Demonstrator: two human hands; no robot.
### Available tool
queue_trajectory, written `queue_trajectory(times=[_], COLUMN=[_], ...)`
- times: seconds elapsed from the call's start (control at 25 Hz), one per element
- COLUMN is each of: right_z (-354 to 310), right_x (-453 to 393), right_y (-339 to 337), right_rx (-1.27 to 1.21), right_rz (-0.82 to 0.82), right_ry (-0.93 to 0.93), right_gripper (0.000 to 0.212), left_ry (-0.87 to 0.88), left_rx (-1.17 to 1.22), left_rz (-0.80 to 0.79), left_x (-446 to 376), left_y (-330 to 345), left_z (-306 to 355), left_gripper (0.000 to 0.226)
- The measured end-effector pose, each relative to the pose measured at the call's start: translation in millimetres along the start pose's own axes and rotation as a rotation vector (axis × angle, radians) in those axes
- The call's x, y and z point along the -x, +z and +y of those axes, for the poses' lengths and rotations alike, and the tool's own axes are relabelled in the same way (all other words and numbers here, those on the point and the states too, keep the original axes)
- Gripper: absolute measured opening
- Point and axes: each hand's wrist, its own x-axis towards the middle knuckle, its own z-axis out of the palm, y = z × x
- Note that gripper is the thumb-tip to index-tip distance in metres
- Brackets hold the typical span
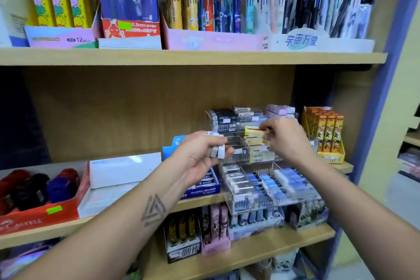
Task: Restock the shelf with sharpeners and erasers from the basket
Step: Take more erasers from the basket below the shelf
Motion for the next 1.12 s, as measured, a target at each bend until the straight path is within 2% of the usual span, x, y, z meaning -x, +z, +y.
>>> queue_trajectory(times=[0.08,0.24,0.56,0.6,0.76,0.92,0.96,1.04,1.12], right_z=[11.9,11.2,10.3,7.7,0.0,-23.1,-35.6,-67.6,-99.8], right_x=[-20.4,-41.2,-43.0,-44.6,-49.2,-39.2,-35.7,-25.6,-9.3], right_y=[4.2,16.4,16.2,20.7,33.9,25.3,21.8,18.2,15.9], right_rx=[0.168,0.206,0.190,0.196,0.269,0.336,0.251,-0.131,-0.620], right_rz=[-0.095,-0.251,-0.329,-0.338,-0.321,-0.263,-0.223,-0.229,-0.393], right_ry=[0.000,-0.092,-0.105,-0.090,0.008,0.014,-0.007,-0.034,0.022], right_gripper=[0.025,0.028,0.029,0.028,0.016,0.023,0.025,0.028,0.024], left_ry=[-0.018,-0.059,-0.067,-0.066,-0.077,-0.077,-0.080,-0.076,-0.056], left_rx=[0.000,0.039,0.183,0.194,0.168,0.136,0.128,0.157,0.188], left_rz=[0.009,0.027,0.042,0.034,-0.025,-0.052,-0.059,-0.057,-0.063], left_x=[-11.9,-20.5,-15.1,-13.0,-3.3,5.5,7.3,9.3,11.7], left_y=[10.9,15.4,-11.7,-13.0,-21.1,-36.3,-40.4,-48.7,-56.2], left_z=[2.9,1.1,-6.7,-7.2,-7.0,-5.6,-4.9,-4.0,-3.0], left_gripper=[0.043,0.051,0.069,0.067,0.029,0.035,0.036,0.036,0.032])
